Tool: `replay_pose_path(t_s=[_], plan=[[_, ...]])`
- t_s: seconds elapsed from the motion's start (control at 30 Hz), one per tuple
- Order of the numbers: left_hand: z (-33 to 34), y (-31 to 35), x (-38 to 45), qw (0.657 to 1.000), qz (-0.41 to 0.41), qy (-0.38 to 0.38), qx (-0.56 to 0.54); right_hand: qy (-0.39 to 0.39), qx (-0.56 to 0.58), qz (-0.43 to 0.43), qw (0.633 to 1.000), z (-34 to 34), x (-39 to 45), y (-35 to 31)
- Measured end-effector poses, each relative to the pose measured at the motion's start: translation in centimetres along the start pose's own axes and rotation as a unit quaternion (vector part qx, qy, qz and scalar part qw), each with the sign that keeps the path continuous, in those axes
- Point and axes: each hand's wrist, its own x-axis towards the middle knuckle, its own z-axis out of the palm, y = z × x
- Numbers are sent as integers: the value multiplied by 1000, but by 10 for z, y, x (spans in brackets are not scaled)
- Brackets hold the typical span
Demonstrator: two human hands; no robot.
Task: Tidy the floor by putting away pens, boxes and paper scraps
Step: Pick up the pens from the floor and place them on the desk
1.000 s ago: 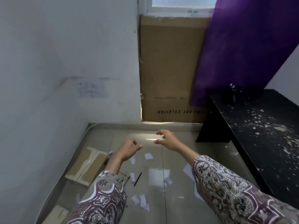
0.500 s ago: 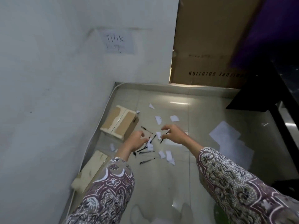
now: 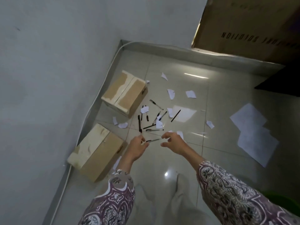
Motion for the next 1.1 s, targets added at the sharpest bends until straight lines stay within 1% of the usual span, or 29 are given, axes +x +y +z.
replay_pose_path(t_s=[0.1,0.23,0.4,0.6,0.7,0.83,0.97,1.03,1.1], plan=[[33,-31,41,1000,-9,9,-9,-7,-21,-1,1000,23,52,32],[85,-84,113,999,-3,45,-23,-15,-69,-28,997,56,133,79],[140,-149,204,997,20,63,32,-25,-122,-82,989,95,233,127],[187,-210,294,990,52,94,92,-22,-251,-180,951,128,330,169],[205,-231,326,986,68,109,106,-31,-299,-231,925,136,356,183],[223,-249,351,981,83,119,130,-27,-344,-269,899,146,371,204],[237,-254,366,975,93,104,175,-37,-366,-289,884,156,377,228],[248,-257,370,964,103,94,225,-47,-378,-287,879,158,377,238],[258,-262,371,951,114,110,265,-53,-386,-281,877,157,378,245]])
